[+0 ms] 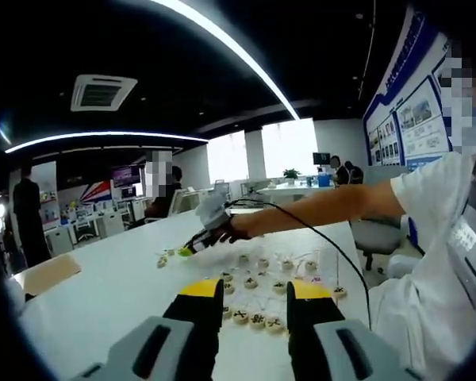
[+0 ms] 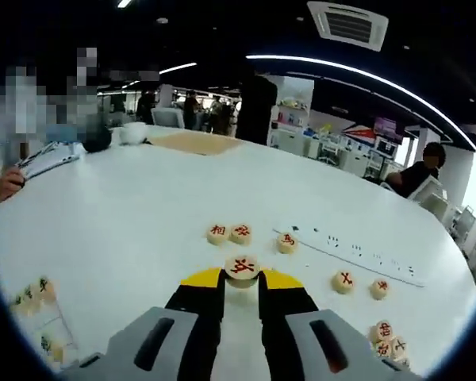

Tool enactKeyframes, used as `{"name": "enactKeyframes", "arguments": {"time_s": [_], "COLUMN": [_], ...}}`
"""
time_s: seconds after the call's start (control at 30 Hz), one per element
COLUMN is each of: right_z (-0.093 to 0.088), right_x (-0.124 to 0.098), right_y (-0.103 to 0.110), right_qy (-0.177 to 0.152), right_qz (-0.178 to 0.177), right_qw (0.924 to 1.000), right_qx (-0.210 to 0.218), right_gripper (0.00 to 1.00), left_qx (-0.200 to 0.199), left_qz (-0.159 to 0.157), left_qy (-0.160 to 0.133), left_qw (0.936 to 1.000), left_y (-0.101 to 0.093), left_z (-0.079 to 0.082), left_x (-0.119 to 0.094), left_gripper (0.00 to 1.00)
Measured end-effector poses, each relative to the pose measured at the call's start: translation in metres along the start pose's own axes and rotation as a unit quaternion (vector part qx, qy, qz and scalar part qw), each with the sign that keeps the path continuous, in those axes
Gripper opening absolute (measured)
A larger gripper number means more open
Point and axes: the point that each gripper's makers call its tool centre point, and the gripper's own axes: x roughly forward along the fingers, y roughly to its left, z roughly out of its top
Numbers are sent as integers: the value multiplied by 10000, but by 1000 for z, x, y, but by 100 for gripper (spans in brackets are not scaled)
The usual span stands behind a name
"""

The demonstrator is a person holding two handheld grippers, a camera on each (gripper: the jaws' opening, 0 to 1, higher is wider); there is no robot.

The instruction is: Pick up the chess pieces one by one and place each piece onto its starting position on the chessboard, setting the pieces on their correct points until all the chess pieces are arranged in the starting layout

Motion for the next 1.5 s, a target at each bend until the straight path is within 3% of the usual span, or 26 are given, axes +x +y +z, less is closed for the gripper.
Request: {"name": "enactKeyframes", "arguments": {"time_s": [0.27,0.43,0.57,0.63,0.7,0.77,0.8,0.9,0.93,1.13,1.3,1.5], "right_z": [-7,-11,-26,-39,-52,-61,-69,-83,-91,-123,-136,-158], "right_x": [-110,-167,-209,-226,-238,-244,-254,-271,-279,-306,-311,-310], "right_y": [26,39,55,73,84,90,102,122,132,172,183,183], "right_qy": [-380,-812,-1009,-981,-932,-832,-846,-872,-861,-492,-282,88], "right_qz": [506,772,1024,1425,1594,1689,1994,2446,2710,3709,4003,4088], "right_qw": [9979,9935,9890,9846,9826,9816,9755,9636,9552,9211,9091,9044], "right_qx": [155,213,351,236,-183,-323,-373,-640,-826,-1080,-1115,-1215], "right_gripper": [18,18,18,18,18,18,18,18,19,19,19,19], "left_qx": [46,91,118,121,141,166,177,184,189,193,280,307], "left_qz": [-45,-167,-218,-244,-270,-302,-324,-356,-365,-439,-599,-664], "left_qy": [29,92,112,97,74,58,42,23,22,37,39,-19], "left_qw": [10000,9998,9996,9996,9995,9994,9993,9992,9992,9988,9978,9973], "left_y": [-5,-14,-16,-17,-19,-21,-22,-24,-25,-28,-38,-41], "left_z": [1,0,0,0,1,2,3,4,4,2,1,3], "left_x": [3,11,12,12,12,12,12,12,12,11,9,7], "left_gripper": [33,33,33,33,33,33,33,33,33,35,36,36]}}
